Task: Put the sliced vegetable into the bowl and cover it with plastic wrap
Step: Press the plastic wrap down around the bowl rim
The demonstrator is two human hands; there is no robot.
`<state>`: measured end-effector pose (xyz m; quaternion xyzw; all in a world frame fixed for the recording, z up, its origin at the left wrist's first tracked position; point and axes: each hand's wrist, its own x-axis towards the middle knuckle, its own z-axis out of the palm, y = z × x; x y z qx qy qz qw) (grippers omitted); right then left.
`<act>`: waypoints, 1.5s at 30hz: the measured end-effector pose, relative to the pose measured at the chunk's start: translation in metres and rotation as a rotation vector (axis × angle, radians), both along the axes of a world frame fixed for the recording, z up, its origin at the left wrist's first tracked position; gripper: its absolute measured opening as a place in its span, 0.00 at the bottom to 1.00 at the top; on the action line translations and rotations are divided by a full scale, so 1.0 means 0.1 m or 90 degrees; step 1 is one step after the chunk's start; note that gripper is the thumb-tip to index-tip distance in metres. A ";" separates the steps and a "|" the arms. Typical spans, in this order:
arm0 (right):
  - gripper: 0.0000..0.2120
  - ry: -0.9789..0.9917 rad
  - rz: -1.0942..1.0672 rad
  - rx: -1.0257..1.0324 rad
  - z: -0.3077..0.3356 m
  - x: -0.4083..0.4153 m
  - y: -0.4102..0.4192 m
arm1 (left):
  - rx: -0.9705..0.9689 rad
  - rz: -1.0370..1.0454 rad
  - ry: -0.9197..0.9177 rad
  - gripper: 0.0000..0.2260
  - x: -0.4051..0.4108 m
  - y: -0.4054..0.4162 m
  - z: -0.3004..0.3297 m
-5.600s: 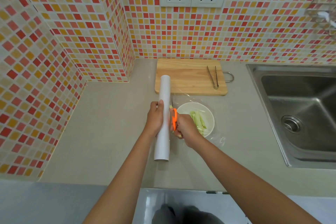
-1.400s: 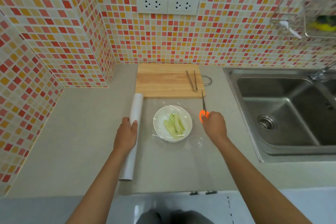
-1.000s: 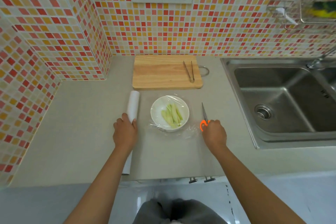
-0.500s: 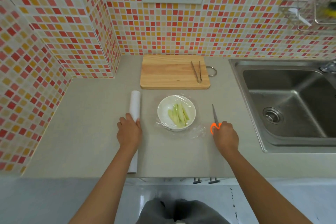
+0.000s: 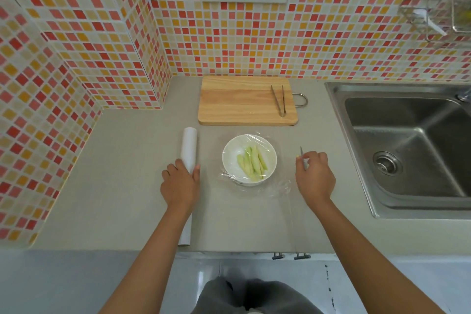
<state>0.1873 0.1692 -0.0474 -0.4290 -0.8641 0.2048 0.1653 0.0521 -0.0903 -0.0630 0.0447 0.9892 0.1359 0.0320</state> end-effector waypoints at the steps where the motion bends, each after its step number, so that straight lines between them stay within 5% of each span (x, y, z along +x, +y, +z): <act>1: 0.13 0.009 0.002 -0.002 0.00 -0.03 -0.01 | 0.000 -0.001 0.003 0.24 0.00 0.01 0.01; 16: 0.12 0.038 0.008 -0.026 -0.04 -0.17 -0.03 | 0.046 0.048 -0.008 0.23 -0.05 0.00 0.04; 22: 0.11 0.056 0.005 -0.026 -0.03 -0.21 -0.03 | 0.201 -0.049 0.169 0.13 -0.05 0.17 0.19; 25: 0.12 0.059 0.004 -0.038 0.00 -0.24 -0.05 | 0.353 -0.068 0.027 0.13 -0.05 0.44 0.24; 29: 0.12 0.058 0.016 -0.045 0.05 -0.27 -0.10 | 0.405 -0.045 -0.120 0.17 -0.11 0.74 0.23; 45: 0.12 0.157 0.108 -0.159 -0.05 -0.44 -0.19 | 0.433 -0.011 -0.039 0.13 -0.12 0.81 0.12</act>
